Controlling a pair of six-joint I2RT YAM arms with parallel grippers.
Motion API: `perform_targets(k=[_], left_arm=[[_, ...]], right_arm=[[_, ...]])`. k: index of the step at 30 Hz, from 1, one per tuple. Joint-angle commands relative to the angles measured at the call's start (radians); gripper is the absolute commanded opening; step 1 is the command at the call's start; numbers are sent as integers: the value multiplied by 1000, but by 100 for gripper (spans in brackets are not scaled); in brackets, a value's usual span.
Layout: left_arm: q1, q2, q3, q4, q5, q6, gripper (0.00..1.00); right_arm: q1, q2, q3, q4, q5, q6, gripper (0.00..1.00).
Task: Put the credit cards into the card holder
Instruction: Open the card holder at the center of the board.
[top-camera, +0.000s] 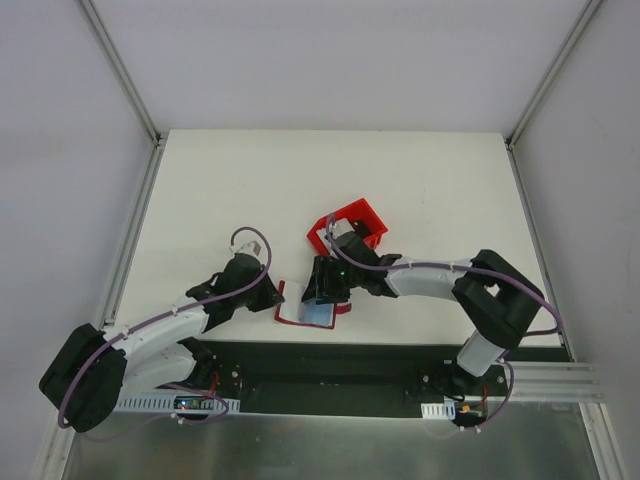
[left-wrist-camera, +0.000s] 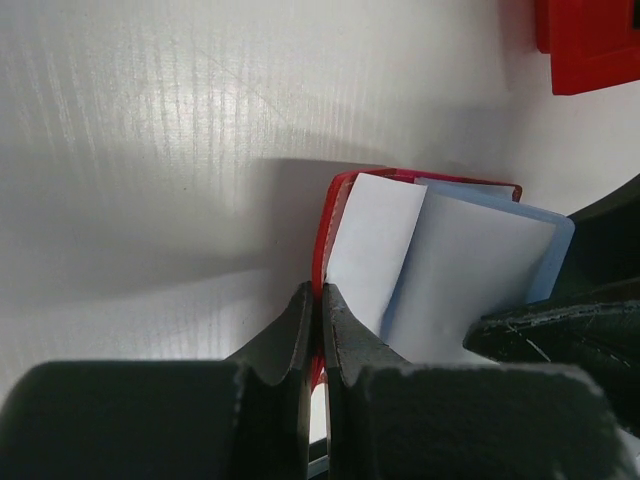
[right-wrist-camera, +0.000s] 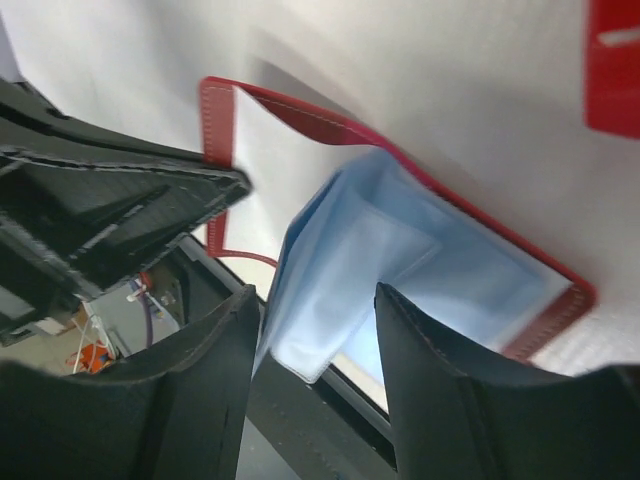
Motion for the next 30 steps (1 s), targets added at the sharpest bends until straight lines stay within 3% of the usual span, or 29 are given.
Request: perform_targets(k=[1, 11, 14, 19, 30], left_arm=[[-1, 11, -15, 60, 25, -22, 0], [-1, 55, -72, 171, 28, -102, 0], [-1, 61, -74, 174, 15, -105, 0], [-1, 72, -83, 174, 9, -113, 0], [-1, 80, -80, 177, 12, -99, 0]], right_arm=[[11, 24, 73, 72, -65, 18, 53], [16, 37, 180, 77, -135, -24, 55], [10, -25, 139, 48, -69, -47, 55], [-3, -159, 68, -151, 134, -91, 55], [-19, -164, -4, -218, 200, -34, 56]])
